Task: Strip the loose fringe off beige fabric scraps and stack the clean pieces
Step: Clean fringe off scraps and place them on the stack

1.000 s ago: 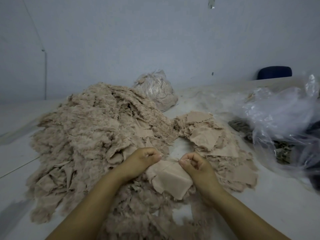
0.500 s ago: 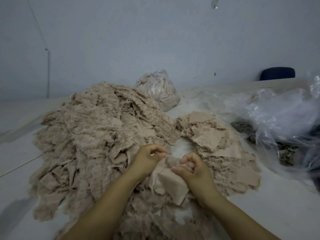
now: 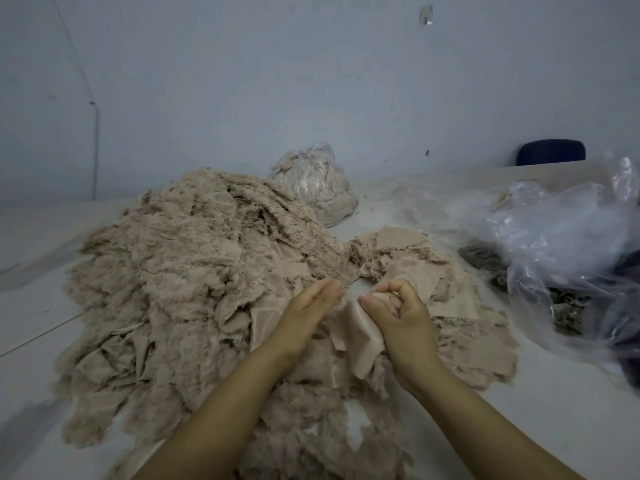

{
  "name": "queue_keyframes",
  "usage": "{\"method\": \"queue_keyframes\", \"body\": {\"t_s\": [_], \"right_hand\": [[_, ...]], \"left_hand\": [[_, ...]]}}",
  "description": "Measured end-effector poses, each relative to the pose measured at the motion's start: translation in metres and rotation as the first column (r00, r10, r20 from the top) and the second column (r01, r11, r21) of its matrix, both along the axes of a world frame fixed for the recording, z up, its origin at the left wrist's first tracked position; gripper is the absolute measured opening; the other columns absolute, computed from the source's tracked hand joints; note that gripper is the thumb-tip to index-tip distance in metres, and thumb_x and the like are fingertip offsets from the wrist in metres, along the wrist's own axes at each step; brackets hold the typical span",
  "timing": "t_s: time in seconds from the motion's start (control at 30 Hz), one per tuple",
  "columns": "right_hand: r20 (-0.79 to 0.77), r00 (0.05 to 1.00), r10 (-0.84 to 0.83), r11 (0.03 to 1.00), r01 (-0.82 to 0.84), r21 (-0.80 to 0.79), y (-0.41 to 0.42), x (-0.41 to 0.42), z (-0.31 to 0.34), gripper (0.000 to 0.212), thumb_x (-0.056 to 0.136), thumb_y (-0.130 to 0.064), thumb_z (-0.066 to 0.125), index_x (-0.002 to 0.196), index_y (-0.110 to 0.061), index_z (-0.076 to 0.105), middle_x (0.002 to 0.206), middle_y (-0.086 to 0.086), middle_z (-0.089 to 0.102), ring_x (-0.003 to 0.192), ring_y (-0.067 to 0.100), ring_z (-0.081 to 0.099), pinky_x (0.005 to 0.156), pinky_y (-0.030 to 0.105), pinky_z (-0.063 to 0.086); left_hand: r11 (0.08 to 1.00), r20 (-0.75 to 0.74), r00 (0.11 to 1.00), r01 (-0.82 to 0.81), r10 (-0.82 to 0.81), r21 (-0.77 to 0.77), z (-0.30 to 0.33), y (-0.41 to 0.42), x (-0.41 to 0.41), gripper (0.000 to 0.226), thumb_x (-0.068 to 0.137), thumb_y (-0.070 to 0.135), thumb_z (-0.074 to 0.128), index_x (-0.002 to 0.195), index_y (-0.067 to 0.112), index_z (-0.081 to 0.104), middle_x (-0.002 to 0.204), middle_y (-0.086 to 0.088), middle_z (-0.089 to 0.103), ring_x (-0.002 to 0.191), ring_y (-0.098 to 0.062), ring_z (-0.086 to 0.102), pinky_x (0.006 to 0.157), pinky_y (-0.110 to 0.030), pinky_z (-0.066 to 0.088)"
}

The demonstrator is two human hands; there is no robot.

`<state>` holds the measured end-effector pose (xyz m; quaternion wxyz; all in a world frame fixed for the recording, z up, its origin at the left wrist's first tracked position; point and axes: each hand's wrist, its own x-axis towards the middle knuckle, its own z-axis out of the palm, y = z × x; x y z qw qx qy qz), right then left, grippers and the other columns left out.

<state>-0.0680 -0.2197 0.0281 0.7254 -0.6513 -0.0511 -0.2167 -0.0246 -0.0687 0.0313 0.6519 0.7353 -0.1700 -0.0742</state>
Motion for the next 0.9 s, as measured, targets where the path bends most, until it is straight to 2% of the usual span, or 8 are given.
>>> {"method": "queue_keyframes", "body": {"t_s": [0.1,0.2,0.3,0.47,0.6,0.67,0.8,0.9], "right_hand": [[-0.024,1.0,0.009,0.996,-0.006,0.092,0.003,0.005,0.003,0.013,0.087,-0.007,0.066,0.089,-0.015,0.055,0.062,-0.009,0.061,0.054,0.001,0.055,0.049,0.017,0.046],[-0.177,0.984,0.002,0.998,0.009,0.062,-0.001,0.005,-0.005,0.017,0.09,-0.03,0.063,0.091,-0.014,0.057,0.073,-0.004,0.061,0.059,0.001,0.059,0.052,0.02,0.047],[-0.369,0.908,0.2,0.98,-0.182,0.082,0.004,0.0,-0.018,0.041,0.085,-0.043,0.065,0.103,-0.006,0.061,0.088,0.012,0.068,0.075,0.018,0.066,0.065,0.031,0.053],[-0.253,0.963,0.09,0.995,-0.097,-0.014,0.018,-0.003,-0.024,0.014,0.091,-0.026,0.061,0.092,-0.012,0.063,0.078,0.006,0.069,0.066,0.013,0.063,0.06,0.026,0.05],[-0.279,0.958,0.063,0.998,-0.069,-0.013,0.019,-0.003,-0.021,0.012,0.089,-0.022,0.065,0.099,-0.019,0.058,0.081,0.009,0.068,0.069,0.021,0.064,0.057,0.029,0.051],[-0.341,0.928,0.154,0.988,-0.141,0.064,0.016,-0.004,-0.024,0.018,0.085,-0.012,0.07,0.098,-0.011,0.058,0.075,0.015,0.057,0.064,0.026,0.054,0.052,0.03,0.044],[-0.406,0.878,0.255,0.963,-0.27,0.02,0.002,-0.011,-0.031,0.004,0.087,0.001,0.063,0.083,-0.001,0.063,0.049,-0.001,0.051,0.04,0.007,0.041,0.039,0.017,0.033],[-0.457,0.839,0.294,0.949,-0.315,0.032,-0.001,-0.014,-0.033,0.013,0.094,-0.005,0.056,0.086,0.001,0.064,0.046,0.0,0.048,0.038,0.007,0.038,0.04,0.017,0.033]], "left_hand": [[0.996,-0.081,0.993,0.09,-0.091,-0.026,0.0,-0.002,-0.008,0.027,0.078,0.036,0.068,0.091,0.012,0.068,0.077,0.004,0.066,0.068,-0.007,0.062,0.059,-0.02,0.049],[0.996,-0.089,0.996,0.013,-0.02,-0.084,0.003,0.0,-0.009,0.02,0.085,0.025,0.064,0.079,0.007,0.058,0.063,-0.001,0.059,0.052,-0.009,0.054,0.046,-0.02,0.042],[0.997,-0.139,0.99,-0.011,0.001,-0.075,0.009,-0.002,-0.006,0.02,0.093,0.017,0.056,0.075,0.01,0.054,0.061,0.0,0.057,0.057,-0.012,0.053,0.052,-0.021,0.042],[0.997,-0.293,0.955,0.036,-0.054,-0.068,0.022,-0.005,-0.005,0.036,0.085,0.034,0.063,0.095,-0.001,0.063,0.083,-0.013,0.065,0.077,-0.024,0.059,0.068,-0.03,0.045],[0.996,-0.255,0.963,-0.086,0.089,0.022,0.02,-0.009,-0.005,0.021,0.092,0.026,0.058,0.086,0.007,0.065,0.059,-0.002,0.06,0.045,-0.01,0.052,0.039,-0.016,0.034],[0.982,-0.246,0.952,-0.19,0.181,-0.009,0.02,-0.004,-0.001,0.023,0.094,0.023,0.056,0.074,0.012,0.059,0.051,0.001,0.055,0.04,-0.01,0.048,0.038,-0.015,0.032],[0.946,-0.243,0.92,-0.323,0.307,-0.024,0.019,0.012,0.007,0.025,0.095,0.029,0.054,0.074,0.016,0.059,0.066,-0.006,0.057,0.059,-0.021,0.051,0.055,-0.027,0.038],[0.958,-0.175,0.944,-0.285,0.281,-0.001,0.021,0.017,0.01,0.028,0.096,0.031,0.052,0.074,0.014,0.055,0.057,-0.002,0.052,0.046,-0.014,0.045,0.043,-0.018,0.033]]}}
